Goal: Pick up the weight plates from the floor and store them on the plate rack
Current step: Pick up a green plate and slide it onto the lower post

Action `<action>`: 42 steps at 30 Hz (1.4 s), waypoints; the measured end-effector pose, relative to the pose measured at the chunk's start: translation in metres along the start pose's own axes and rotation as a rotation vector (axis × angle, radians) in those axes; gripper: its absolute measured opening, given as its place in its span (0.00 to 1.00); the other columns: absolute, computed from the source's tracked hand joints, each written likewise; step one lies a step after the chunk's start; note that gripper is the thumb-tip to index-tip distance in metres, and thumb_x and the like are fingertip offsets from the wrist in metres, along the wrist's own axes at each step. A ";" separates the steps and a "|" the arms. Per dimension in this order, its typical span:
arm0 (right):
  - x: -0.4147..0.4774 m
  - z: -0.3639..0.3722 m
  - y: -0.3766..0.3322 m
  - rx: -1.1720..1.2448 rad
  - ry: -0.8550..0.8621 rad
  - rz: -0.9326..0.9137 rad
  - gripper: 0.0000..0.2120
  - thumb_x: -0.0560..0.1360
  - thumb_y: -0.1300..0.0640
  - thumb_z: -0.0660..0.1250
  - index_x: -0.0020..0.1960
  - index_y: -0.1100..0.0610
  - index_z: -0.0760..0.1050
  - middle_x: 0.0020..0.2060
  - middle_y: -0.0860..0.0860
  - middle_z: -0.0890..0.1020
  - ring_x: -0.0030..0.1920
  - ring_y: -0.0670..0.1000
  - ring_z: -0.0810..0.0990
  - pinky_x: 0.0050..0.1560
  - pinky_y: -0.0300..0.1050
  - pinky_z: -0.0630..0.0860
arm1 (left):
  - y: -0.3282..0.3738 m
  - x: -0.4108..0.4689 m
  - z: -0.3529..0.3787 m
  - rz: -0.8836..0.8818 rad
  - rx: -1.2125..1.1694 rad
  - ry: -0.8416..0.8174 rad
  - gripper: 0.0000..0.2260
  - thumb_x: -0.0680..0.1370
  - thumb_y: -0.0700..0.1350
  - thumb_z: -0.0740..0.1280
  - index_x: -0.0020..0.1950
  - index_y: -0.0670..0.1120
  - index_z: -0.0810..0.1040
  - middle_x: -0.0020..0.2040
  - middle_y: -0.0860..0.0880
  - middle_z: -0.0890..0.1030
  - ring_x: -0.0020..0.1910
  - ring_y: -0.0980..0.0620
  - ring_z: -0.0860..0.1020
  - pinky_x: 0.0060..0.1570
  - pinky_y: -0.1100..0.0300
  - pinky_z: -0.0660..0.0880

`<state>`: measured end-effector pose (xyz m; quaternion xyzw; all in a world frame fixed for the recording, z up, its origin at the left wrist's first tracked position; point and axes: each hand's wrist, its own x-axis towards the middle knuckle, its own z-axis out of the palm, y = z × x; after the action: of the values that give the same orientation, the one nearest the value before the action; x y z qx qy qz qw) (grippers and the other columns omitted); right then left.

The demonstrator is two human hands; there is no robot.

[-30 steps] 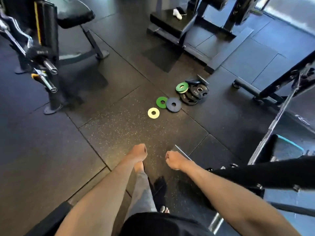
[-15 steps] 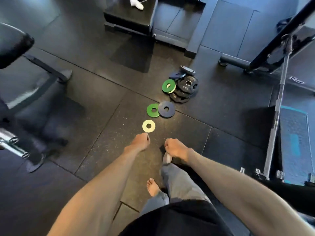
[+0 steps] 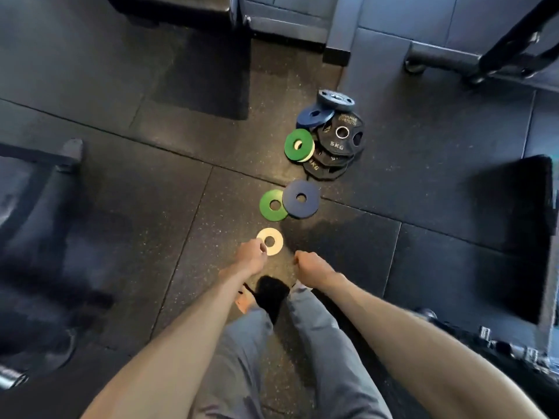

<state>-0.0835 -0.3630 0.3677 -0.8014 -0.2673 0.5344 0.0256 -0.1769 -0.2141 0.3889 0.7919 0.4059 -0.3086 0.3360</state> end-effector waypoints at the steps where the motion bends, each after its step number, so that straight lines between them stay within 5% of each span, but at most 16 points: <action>1: 0.033 0.011 0.010 0.008 -0.023 0.012 0.14 0.75 0.55 0.56 0.56 0.59 0.74 0.55 0.61 0.81 0.56 0.64 0.79 0.59 0.62 0.76 | -0.003 0.015 0.001 -0.001 0.010 -0.016 0.08 0.79 0.41 0.63 0.55 0.45 0.79 0.56 0.43 0.82 0.57 0.42 0.79 0.53 0.54 0.74; 11: 0.211 0.003 0.016 0.017 0.097 0.092 0.11 0.80 0.59 0.58 0.61 0.59 0.70 0.56 0.59 0.79 0.57 0.61 0.78 0.55 0.56 0.78 | -0.045 0.228 0.047 0.066 0.114 -0.083 0.08 0.77 0.39 0.63 0.56 0.43 0.76 0.54 0.40 0.81 0.55 0.39 0.78 0.50 0.49 0.74; 15: 0.310 0.021 0.035 -0.051 0.204 0.119 0.19 0.79 0.59 0.60 0.69 0.59 0.66 0.62 0.58 0.75 0.65 0.60 0.72 0.59 0.56 0.76 | -0.049 0.320 0.081 0.128 0.235 -0.056 0.10 0.77 0.38 0.63 0.58 0.42 0.74 0.55 0.41 0.80 0.57 0.38 0.78 0.52 0.47 0.74; 19: 0.388 0.037 0.065 -0.199 0.296 0.141 0.20 0.77 0.57 0.66 0.66 0.59 0.67 0.63 0.59 0.72 0.64 0.60 0.70 0.58 0.55 0.74 | -0.060 0.391 0.125 0.202 0.329 0.009 0.12 0.77 0.39 0.64 0.61 0.43 0.72 0.58 0.43 0.77 0.59 0.42 0.75 0.56 0.50 0.72; 23: 0.447 0.055 0.094 -0.384 0.363 0.137 0.31 0.74 0.51 0.71 0.71 0.62 0.64 0.66 0.61 0.70 0.64 0.61 0.70 0.60 0.55 0.72 | -0.080 0.442 0.163 0.248 0.509 0.090 0.22 0.77 0.50 0.69 0.67 0.44 0.69 0.63 0.44 0.73 0.63 0.43 0.70 0.60 0.51 0.69; 28: 0.492 0.069 0.113 -0.505 0.388 0.119 0.45 0.65 0.45 0.77 0.72 0.66 0.62 0.64 0.63 0.70 0.60 0.63 0.70 0.58 0.57 0.68 | -0.098 0.481 0.194 0.324 0.762 0.151 0.35 0.73 0.63 0.69 0.72 0.44 0.65 0.68 0.40 0.68 0.68 0.40 0.66 0.64 0.47 0.65; 35: 0.508 0.067 0.118 -0.525 0.446 0.124 0.27 0.66 0.53 0.75 0.60 0.62 0.72 0.56 0.59 0.76 0.60 0.63 0.71 0.56 0.56 0.68 | -0.102 0.505 0.205 0.503 0.858 0.192 0.22 0.69 0.50 0.76 0.59 0.45 0.73 0.61 0.42 0.74 0.61 0.42 0.72 0.57 0.47 0.70; 42: 0.482 0.049 0.126 -0.417 0.463 -0.048 0.33 0.64 0.38 0.71 0.58 0.60 0.73 0.51 0.55 0.79 0.56 0.59 0.71 0.55 0.53 0.67 | -0.105 0.500 0.193 0.630 0.953 0.171 0.22 0.71 0.52 0.74 0.58 0.40 0.75 0.55 0.41 0.78 0.60 0.41 0.75 0.61 0.44 0.71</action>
<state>0.0623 -0.2631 -0.1013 -0.8834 -0.3769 0.2705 -0.0664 -0.0681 -0.1005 -0.1336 0.9606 -0.0076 -0.2775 -0.0160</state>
